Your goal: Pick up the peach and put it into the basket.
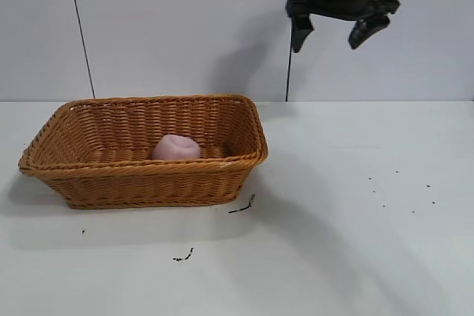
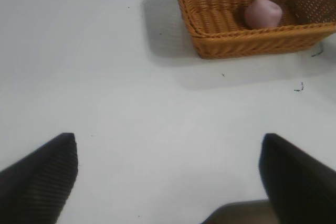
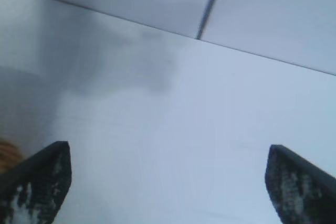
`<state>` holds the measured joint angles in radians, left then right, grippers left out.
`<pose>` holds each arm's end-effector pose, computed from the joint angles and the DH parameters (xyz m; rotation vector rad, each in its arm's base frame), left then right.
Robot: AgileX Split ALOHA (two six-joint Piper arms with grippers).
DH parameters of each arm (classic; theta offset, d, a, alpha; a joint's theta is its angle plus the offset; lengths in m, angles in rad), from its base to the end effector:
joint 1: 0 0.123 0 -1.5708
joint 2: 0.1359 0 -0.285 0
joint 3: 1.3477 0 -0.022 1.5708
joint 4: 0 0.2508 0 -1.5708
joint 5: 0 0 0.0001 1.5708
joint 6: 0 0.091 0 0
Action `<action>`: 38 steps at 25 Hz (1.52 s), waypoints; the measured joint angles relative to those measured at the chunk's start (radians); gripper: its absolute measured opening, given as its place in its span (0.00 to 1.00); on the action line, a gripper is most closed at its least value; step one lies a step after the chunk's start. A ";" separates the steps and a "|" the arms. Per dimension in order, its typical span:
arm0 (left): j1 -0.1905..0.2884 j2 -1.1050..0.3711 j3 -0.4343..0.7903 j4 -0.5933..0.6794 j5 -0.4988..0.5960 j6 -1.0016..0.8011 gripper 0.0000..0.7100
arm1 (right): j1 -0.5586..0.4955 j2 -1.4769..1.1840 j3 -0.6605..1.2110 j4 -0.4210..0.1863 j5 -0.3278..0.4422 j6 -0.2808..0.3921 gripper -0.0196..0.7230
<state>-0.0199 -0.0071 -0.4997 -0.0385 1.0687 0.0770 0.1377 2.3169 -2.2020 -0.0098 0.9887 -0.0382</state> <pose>-0.0063 -0.0029 0.2766 0.1012 2.0424 -0.0104 0.5143 0.0705 0.2418 -0.2312 2.5770 0.0240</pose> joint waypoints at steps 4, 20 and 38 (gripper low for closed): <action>0.000 0.000 0.000 0.000 0.000 0.000 0.97 | -0.056 0.000 0.000 0.000 0.069 0.000 0.95; 0.000 0.000 0.000 0.000 0.000 0.000 0.97 | -0.061 -0.182 0.168 -0.003 0.224 0.038 0.95; 0.000 0.000 0.000 0.000 0.000 0.000 0.97 | -0.061 -1.317 1.272 0.024 0.173 0.057 0.95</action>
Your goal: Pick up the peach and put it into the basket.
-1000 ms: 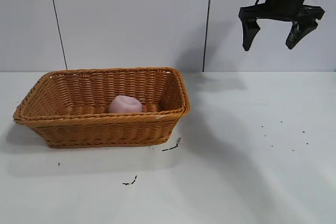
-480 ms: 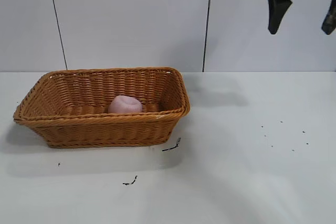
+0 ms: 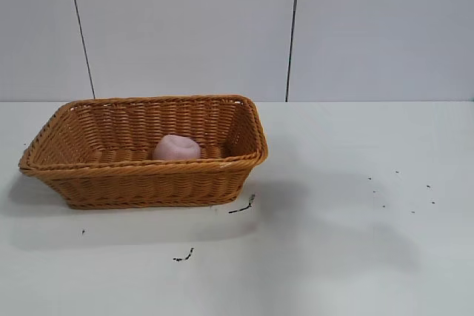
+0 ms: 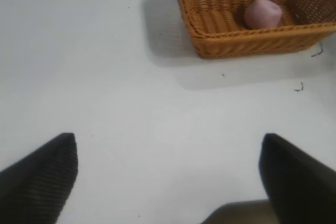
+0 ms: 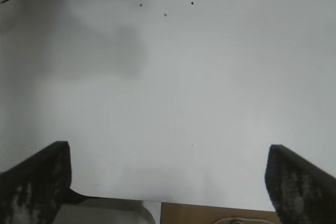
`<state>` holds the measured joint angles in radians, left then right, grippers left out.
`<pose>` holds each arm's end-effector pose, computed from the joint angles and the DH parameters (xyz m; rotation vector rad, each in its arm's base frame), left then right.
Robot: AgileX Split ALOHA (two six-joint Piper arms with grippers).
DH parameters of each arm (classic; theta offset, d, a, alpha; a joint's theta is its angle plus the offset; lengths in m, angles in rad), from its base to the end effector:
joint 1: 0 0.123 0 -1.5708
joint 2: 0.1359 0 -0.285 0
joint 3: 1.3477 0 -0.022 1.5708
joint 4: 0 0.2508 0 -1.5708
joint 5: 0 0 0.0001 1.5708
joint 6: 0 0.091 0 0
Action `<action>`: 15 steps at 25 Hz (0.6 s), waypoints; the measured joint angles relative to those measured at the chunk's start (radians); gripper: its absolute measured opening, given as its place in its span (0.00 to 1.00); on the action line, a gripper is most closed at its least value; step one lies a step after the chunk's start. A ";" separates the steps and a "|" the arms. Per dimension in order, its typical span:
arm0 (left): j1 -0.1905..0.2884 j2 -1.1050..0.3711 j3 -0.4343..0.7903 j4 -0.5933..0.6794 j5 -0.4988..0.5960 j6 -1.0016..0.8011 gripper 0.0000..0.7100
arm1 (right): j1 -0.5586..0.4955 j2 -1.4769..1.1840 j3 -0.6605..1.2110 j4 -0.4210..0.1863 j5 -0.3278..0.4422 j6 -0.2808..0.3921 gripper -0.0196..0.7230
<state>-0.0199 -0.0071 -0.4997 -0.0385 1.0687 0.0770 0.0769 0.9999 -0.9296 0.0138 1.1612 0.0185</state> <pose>-0.0063 -0.0029 0.2766 0.1012 2.0424 -0.0104 0.1673 0.0140 0.3248 -0.0756 2.7148 0.0468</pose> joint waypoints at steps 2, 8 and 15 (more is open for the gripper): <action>0.000 0.000 0.000 0.000 0.000 0.000 0.97 | 0.000 -0.155 0.100 0.000 -0.046 0.000 0.95; 0.000 0.000 0.000 0.000 0.000 0.000 0.97 | 0.000 -0.586 0.352 -0.001 -0.163 -0.019 0.95; 0.000 0.000 0.000 0.000 0.000 0.000 0.97 | 0.000 -0.883 0.428 0.000 -0.148 -0.052 0.95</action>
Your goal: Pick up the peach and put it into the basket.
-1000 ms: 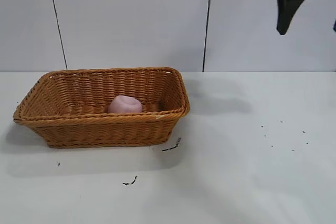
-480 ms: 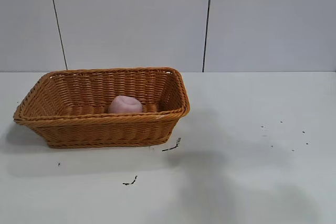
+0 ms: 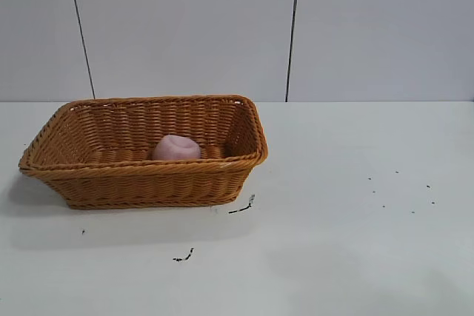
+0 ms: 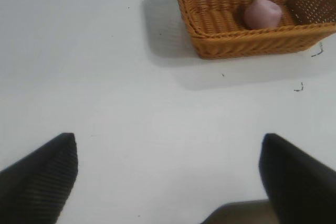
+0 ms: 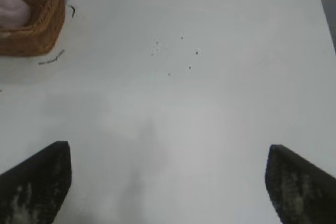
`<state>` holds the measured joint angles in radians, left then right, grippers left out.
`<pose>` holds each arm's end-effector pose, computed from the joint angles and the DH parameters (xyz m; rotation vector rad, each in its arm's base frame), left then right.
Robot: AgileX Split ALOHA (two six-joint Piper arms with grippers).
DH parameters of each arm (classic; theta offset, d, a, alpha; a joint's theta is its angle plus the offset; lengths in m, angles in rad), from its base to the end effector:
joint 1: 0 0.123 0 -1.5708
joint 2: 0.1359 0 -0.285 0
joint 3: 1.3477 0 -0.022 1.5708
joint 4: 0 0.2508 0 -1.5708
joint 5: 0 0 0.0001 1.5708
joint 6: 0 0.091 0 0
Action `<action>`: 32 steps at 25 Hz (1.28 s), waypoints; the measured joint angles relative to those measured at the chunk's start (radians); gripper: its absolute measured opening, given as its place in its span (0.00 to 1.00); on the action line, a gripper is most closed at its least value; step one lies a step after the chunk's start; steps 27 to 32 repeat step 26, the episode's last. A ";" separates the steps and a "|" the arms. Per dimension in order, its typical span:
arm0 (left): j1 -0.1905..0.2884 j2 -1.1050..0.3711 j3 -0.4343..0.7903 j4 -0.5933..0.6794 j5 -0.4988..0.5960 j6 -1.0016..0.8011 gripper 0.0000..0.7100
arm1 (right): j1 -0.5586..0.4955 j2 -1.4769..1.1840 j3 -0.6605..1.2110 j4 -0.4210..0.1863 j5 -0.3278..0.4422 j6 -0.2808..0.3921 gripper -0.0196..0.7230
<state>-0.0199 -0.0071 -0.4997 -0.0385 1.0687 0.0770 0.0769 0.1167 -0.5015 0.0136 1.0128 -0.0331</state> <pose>-0.0063 -0.0029 0.2766 0.1012 2.0424 -0.0104 0.0153 0.0022 0.2809 -0.1154 2.1087 0.0426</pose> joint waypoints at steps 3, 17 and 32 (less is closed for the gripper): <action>0.000 0.000 0.000 0.000 0.000 0.000 0.97 | 0.000 -0.039 0.000 0.001 0.000 -0.001 0.95; 0.000 0.000 0.000 0.000 0.000 0.000 0.97 | -0.110 -0.122 0.002 0.004 -0.001 -0.001 0.95; 0.000 0.000 0.000 0.000 0.000 0.000 0.97 | -0.110 -0.122 0.002 0.005 -0.001 -0.001 0.95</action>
